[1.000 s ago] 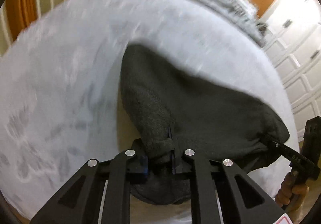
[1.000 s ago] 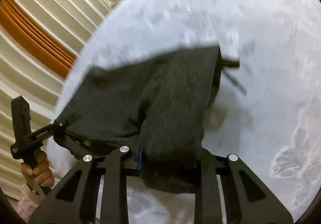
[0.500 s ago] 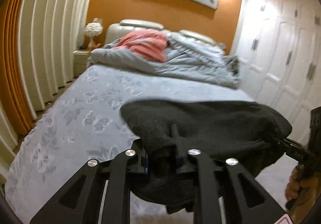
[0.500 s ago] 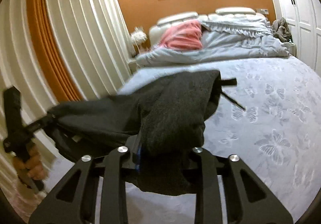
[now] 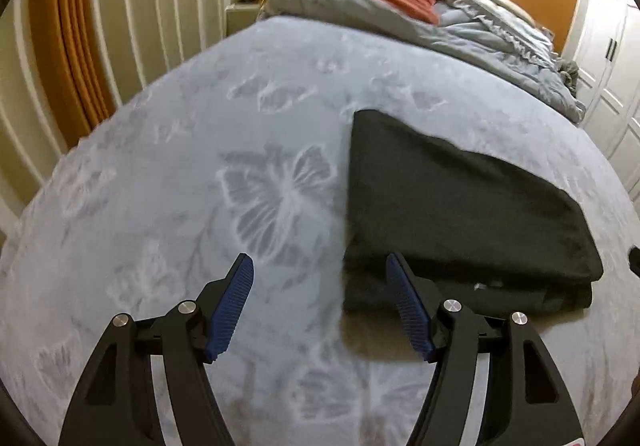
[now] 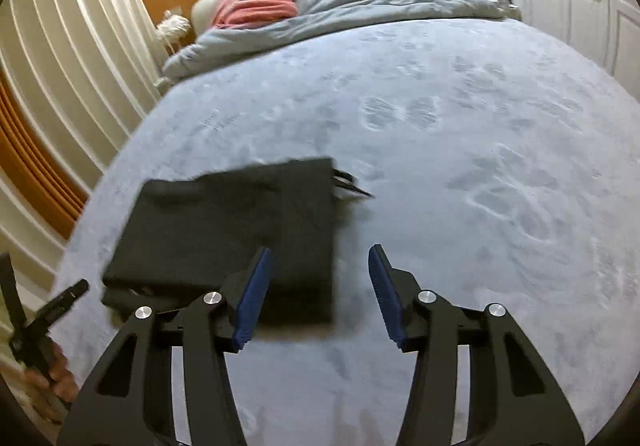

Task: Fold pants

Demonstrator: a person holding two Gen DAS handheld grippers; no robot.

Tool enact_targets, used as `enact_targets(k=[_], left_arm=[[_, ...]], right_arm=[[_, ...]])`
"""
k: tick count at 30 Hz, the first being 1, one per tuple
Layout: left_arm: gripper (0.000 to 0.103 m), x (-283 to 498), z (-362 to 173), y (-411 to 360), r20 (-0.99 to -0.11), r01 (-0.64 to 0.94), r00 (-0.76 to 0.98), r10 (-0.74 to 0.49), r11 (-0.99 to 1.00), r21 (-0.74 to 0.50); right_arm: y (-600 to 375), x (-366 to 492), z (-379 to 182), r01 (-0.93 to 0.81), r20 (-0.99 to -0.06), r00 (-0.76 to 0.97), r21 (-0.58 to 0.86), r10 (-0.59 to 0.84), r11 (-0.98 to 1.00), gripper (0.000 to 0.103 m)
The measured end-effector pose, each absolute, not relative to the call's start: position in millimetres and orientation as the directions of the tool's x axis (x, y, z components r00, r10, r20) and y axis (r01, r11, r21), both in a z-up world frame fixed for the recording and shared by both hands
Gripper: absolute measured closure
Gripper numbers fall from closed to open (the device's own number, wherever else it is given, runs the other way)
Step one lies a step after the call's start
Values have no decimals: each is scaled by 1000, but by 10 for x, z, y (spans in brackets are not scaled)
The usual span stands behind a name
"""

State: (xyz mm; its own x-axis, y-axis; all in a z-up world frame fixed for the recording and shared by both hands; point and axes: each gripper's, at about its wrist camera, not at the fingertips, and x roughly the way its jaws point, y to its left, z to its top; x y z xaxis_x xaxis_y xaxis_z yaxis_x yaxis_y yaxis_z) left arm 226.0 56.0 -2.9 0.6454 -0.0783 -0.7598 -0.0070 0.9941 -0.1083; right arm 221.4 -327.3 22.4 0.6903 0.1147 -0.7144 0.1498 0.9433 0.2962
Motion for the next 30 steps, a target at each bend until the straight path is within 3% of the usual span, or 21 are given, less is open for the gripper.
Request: enact_targets(k=[4, 6, 9, 13, 15, 21, 24, 28, 30], left_arm=[[36, 2361, -204, 443, -781, 17, 623, -53, 998, -55], [36, 2357, -306, 355, -788, 34, 615, -22, 999, -1], [36, 2252, -275, 258, -763, 44, 647, 15, 997, 57], [36, 2042, -18, 235, -721, 49, 692, -33, 999, 1], [30, 1878, 155, 222, -688, 50, 724, -45, 999, -13], [17, 1343, 488, 149, -580, 64, 813, -47, 998, 9], [17, 1244, 490, 98, -579, 78, 814, -50, 997, 23], [17, 1203, 413, 41, -597, 90, 800, -59, 996, 22], [17, 1217, 377, 27, -610, 91, 791, -58, 996, 23]], right_arm=[[-3174, 2436, -321, 163, -822, 566, 192, 68, 968, 56], [-3226, 2374, -402, 168, -811, 577, 233, 96, 958, 55], [-3210, 2221, -94, 209, -789, 613, 188, 21, 960, 55], [-3012, 1734, 382, 206, -705, 708, 147, -44, 968, 50], [-2886, 1520, 523, 180, -680, 732, 123, -49, 976, 41], [-2693, 1195, 548, 153, -661, 750, 194, 14, 969, 41], [-2585, 1155, 479, 187, -668, 742, 140, -46, 972, 40], [-2575, 1159, 437, 196, -670, 740, 129, -61, 972, 29], [-2559, 1138, 420, 212, -667, 740, 110, -86, 971, 29]])
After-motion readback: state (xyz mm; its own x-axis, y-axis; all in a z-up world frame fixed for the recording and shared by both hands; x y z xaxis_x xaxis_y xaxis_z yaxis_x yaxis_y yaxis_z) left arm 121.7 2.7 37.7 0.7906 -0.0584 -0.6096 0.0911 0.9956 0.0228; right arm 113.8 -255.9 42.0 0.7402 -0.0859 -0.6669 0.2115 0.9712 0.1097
